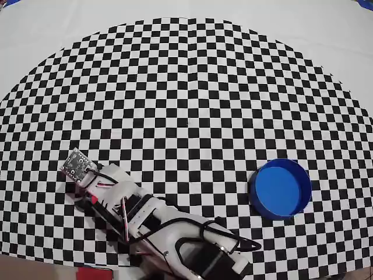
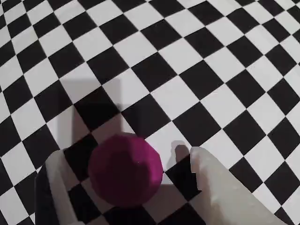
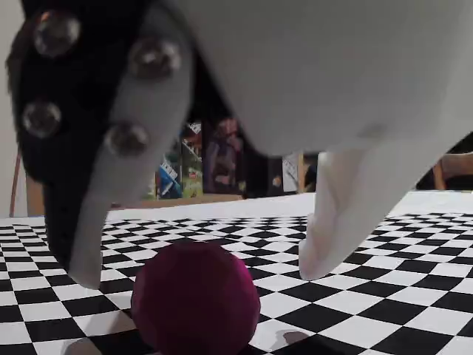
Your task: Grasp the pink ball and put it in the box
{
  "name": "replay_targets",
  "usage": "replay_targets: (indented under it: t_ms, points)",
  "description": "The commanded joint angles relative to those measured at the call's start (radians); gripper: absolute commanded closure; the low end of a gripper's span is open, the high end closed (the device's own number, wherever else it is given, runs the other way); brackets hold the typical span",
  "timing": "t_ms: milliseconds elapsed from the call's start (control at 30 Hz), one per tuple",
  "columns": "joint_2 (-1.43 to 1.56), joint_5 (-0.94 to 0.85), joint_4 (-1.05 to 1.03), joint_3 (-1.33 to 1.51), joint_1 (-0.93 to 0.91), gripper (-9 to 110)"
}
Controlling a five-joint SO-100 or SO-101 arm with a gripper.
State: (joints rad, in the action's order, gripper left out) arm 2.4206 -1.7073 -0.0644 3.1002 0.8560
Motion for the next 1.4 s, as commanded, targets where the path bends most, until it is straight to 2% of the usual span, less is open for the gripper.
replay_targets:
  t_ms: [0,1367]
  points:
    - [-0.018,-0.008,0.020,0.003,0.009,71]
    - [-0.336,-0.009,0.179,-0.117,0.009,71]
